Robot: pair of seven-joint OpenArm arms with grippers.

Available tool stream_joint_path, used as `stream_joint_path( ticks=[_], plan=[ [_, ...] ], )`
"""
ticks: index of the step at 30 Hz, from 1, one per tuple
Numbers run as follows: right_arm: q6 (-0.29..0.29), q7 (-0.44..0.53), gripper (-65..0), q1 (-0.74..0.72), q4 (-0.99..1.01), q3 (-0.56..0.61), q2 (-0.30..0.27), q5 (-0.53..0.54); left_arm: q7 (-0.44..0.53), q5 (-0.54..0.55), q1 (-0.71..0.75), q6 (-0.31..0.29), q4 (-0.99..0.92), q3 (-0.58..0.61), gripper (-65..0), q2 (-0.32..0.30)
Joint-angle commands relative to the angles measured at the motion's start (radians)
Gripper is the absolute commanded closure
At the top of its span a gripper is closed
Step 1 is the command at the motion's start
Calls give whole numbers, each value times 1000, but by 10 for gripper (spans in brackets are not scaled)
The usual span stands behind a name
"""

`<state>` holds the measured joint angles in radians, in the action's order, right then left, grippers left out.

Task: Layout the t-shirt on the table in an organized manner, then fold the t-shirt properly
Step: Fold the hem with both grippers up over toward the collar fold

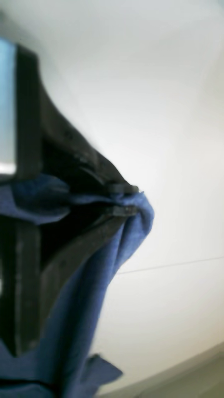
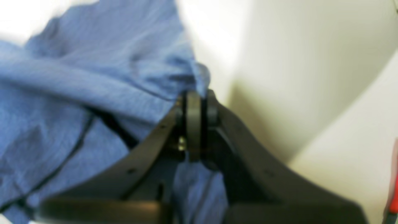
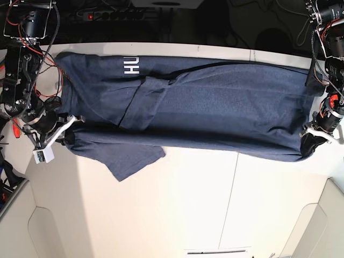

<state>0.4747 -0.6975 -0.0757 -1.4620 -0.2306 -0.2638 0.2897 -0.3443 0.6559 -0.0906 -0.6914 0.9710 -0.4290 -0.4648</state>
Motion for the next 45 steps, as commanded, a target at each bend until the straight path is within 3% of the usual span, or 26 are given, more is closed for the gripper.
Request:
stream_joint_path(
  ticks=[1,6,12,20,26,32,36,45],
  plan=[
    [-2,0,0,-2,-31,-22,-14,16,-6,36,-3,-7,21,-24,0,-23],
    [24,-58,0,58,-94,-101,-19,116,-202,193,37,-7,26,-92,0,-23],
    [31,-171,0,101,-146,-181,-19,247,-359,335,70,-7,27,-110,0,-23],
    [31,-276,0,112,-147,-198,-19,280,-642,509,87,-7,59,-110,0,-23],
    [31,-288,0,153,-148,-200,-19,311,-658,523,153,-7,169,-121,0,-22],
    [33,-294,0,194,-174,-203,-19,346,-659,522,208,-7,302,-235,0,-14],
    [50,-294,0,195,-175,-218,-19,340,-673,521,211,-7,306,-294,0,-14],
    [50,-339,0,201,-175,-229,-19,328,-707,521,248,-7,306,-297,0,-12]
  ],
)
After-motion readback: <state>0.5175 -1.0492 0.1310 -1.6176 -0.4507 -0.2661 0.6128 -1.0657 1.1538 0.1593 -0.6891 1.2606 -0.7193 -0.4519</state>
